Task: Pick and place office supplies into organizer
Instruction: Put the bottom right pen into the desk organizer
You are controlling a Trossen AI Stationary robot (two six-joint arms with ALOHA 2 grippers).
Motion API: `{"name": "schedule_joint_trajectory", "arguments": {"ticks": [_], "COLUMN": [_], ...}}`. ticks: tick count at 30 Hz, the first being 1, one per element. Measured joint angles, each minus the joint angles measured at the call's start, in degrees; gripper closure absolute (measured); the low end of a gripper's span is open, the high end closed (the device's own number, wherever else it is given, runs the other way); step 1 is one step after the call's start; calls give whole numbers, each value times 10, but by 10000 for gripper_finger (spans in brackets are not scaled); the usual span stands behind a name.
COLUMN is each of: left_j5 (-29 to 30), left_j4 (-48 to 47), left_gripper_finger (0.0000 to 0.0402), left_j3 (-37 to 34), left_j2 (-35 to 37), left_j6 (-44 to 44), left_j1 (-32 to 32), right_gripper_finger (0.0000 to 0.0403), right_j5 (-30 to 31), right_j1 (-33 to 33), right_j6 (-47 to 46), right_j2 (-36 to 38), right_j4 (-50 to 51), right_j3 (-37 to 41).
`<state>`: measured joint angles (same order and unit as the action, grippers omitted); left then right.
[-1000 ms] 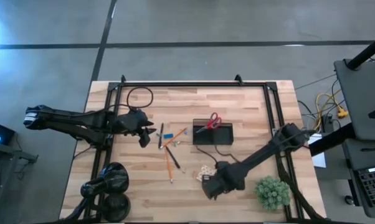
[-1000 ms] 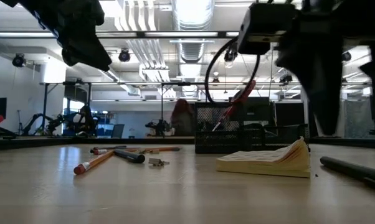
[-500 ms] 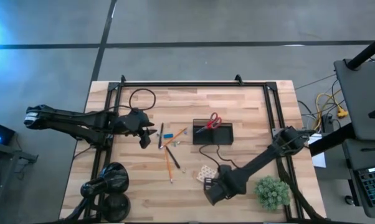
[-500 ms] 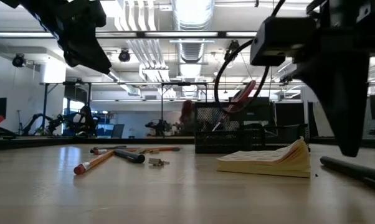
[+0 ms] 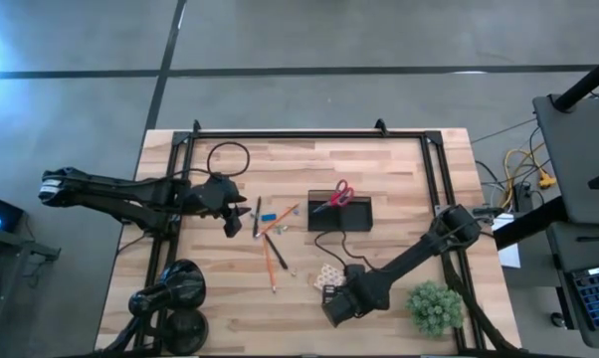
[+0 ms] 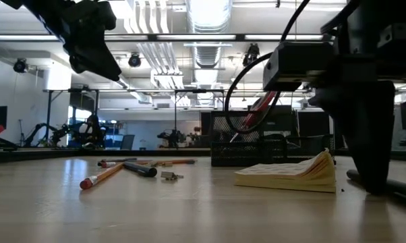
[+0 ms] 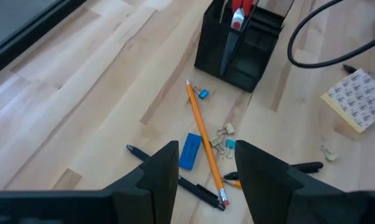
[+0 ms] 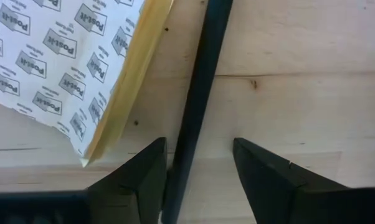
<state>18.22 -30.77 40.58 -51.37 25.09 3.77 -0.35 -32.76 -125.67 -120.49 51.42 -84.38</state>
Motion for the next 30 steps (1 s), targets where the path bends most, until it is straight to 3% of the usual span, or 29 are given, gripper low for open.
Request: {"name": "schedule_joint_trajectory", "arguments": {"ticks": [19, 25, 30], "left_j5": [0, 0, 0], "left_j4": [3, 3, 4], "left_gripper_finger": [259, 259, 259], "left_j3": [0, 0, 0], "left_j2": [-2, -2, -2], "left_j6": [0, -1, -1], "left_j1": [0, 0, 0], "right_gripper_finger": [364, 385, 387], "right_j5": [-8, -10, 7], "right_j1": [2, 2, 2], "right_j6": [96, 116, 170], "right_j2": [-2, 5, 24], "right_j4": [35, 47, 131], "right_j3": [1, -2, -48]}}
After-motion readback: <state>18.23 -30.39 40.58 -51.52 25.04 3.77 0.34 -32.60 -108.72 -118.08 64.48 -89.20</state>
